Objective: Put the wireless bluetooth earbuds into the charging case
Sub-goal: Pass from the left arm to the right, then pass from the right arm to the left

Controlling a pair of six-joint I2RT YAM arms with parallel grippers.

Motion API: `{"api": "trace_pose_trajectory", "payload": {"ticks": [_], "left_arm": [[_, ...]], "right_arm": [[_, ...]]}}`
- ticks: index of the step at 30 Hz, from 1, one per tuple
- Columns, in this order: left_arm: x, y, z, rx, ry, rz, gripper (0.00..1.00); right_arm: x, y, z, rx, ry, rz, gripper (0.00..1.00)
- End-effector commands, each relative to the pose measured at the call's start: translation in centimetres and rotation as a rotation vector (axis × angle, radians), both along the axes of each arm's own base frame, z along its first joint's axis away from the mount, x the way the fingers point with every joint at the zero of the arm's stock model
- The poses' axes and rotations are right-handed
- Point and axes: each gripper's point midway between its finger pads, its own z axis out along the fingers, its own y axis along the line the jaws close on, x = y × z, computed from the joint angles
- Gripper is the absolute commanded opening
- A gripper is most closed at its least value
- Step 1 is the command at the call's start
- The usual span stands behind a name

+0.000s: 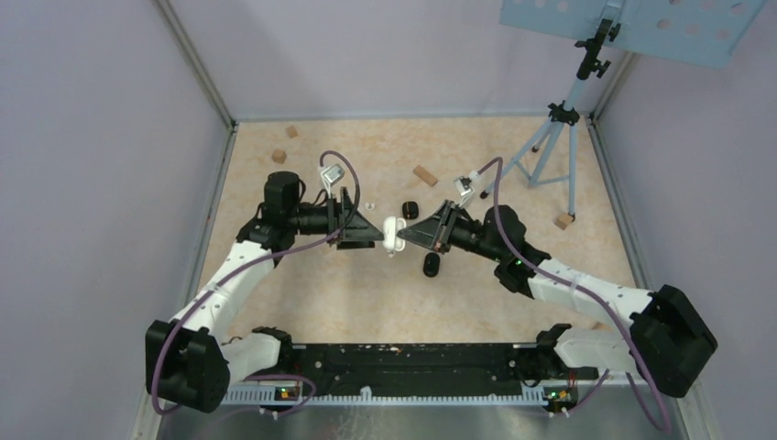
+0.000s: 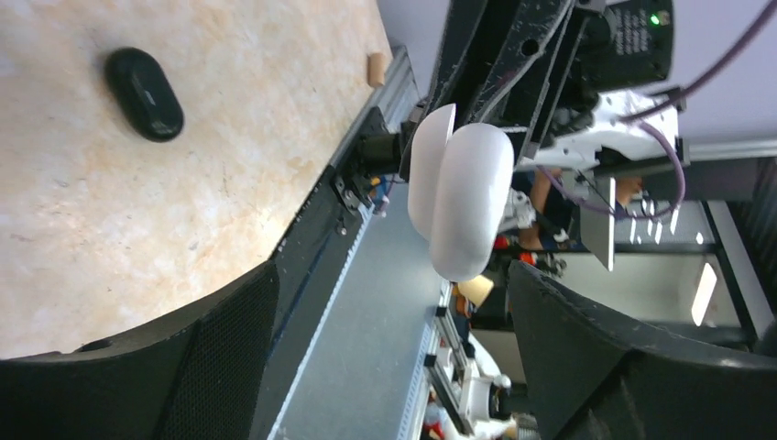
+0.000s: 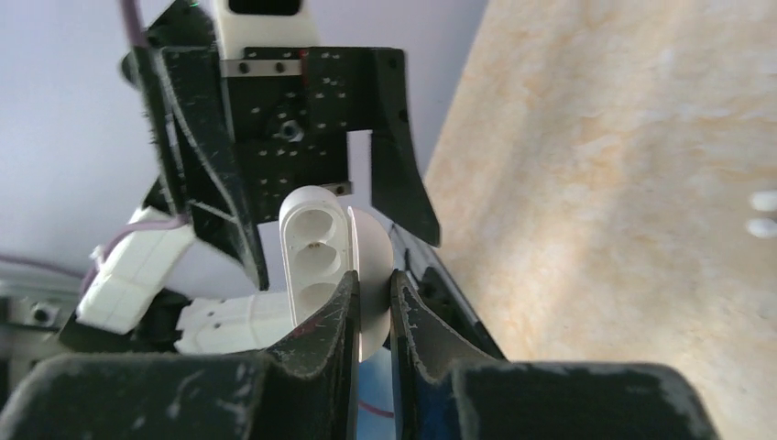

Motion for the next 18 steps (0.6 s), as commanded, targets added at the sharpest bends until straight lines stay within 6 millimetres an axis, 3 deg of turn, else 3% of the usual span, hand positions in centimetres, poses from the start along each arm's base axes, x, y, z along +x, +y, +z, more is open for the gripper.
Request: {"api": "trace_pose_trajectory", "payload": {"ticks": [1, 8, 18], "left_arm": [[1.5, 0.8, 1.0, 0.085, -0.18, 0.115, 0.98], [1.9, 1.5, 1.2, 0.164, -0.291, 0.234, 0.99], [2.8, -1.2, -1.5, 0.336, -0.289, 0.301, 0.99]], "right_arm": [[1.5, -1.8, -2.3, -0.233, 0.051, -0.114, 0.0], [1.8, -2.8, -3.6, -0.379, 0.099, -0.17, 0.0], [1.6, -1.6, -3.8, -0.473, 0.1, -0.172, 0.0]]}}
